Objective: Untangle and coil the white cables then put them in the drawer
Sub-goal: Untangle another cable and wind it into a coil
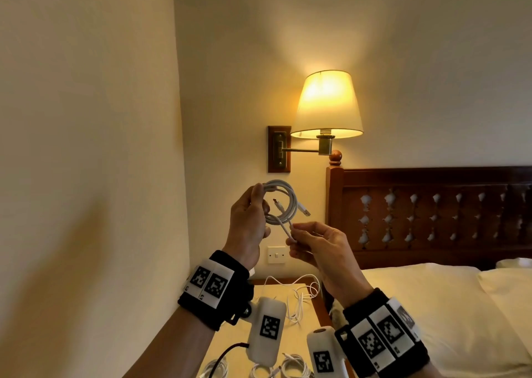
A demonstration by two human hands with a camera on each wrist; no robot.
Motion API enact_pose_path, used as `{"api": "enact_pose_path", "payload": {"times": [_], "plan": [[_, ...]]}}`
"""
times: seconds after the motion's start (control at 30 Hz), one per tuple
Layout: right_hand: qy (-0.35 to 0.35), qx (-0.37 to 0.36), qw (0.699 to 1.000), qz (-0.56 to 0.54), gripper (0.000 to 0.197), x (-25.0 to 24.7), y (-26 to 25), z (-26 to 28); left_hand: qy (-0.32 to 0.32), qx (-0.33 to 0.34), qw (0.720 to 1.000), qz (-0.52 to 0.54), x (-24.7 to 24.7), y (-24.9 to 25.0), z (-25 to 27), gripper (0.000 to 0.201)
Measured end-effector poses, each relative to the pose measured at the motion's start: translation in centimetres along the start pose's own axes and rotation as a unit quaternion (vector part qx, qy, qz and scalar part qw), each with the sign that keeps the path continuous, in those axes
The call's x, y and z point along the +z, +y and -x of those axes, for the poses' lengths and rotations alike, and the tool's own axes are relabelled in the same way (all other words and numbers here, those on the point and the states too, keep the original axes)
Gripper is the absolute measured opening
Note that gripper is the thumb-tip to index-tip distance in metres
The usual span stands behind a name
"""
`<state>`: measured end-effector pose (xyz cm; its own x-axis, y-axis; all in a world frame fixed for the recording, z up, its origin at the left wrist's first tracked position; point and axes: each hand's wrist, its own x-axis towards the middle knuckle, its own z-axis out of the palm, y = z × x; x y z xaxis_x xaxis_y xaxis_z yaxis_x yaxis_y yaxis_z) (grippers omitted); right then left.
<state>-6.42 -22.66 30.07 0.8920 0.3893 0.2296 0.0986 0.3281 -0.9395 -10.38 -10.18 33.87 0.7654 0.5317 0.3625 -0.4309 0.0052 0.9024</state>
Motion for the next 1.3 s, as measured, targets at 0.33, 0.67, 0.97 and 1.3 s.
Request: {"api": "enact_pose_path", "payload": {"times": [0.33,0.67,0.97,1.3], "plan": [[0.046,-0.063,0.994,-0.071,0.019,1.5,-1.8,-1.8,0.01,0.036,0.997,-0.062,0.5,-1.2,0.7,0.03],[0.053,-0.291,0.928,0.228,0.035,2.6,-1.4,-0.3,0.048,0.157,0.978,-0.126,0.0,-2.0,-0.4,0.026],[0.047,-0.374,0.85,0.369,0.023,1.2,-0.9,-2.5,0.013,0.113,0.984,-0.136,0.0,-1.9,0.6,0.035],[0.089,-0.398,0.807,0.427,0.019,0.4,-0.7,-3.1,0.096,0.345,0.888,-0.288,-1.2,-2.0,0.6,0.035]]}}
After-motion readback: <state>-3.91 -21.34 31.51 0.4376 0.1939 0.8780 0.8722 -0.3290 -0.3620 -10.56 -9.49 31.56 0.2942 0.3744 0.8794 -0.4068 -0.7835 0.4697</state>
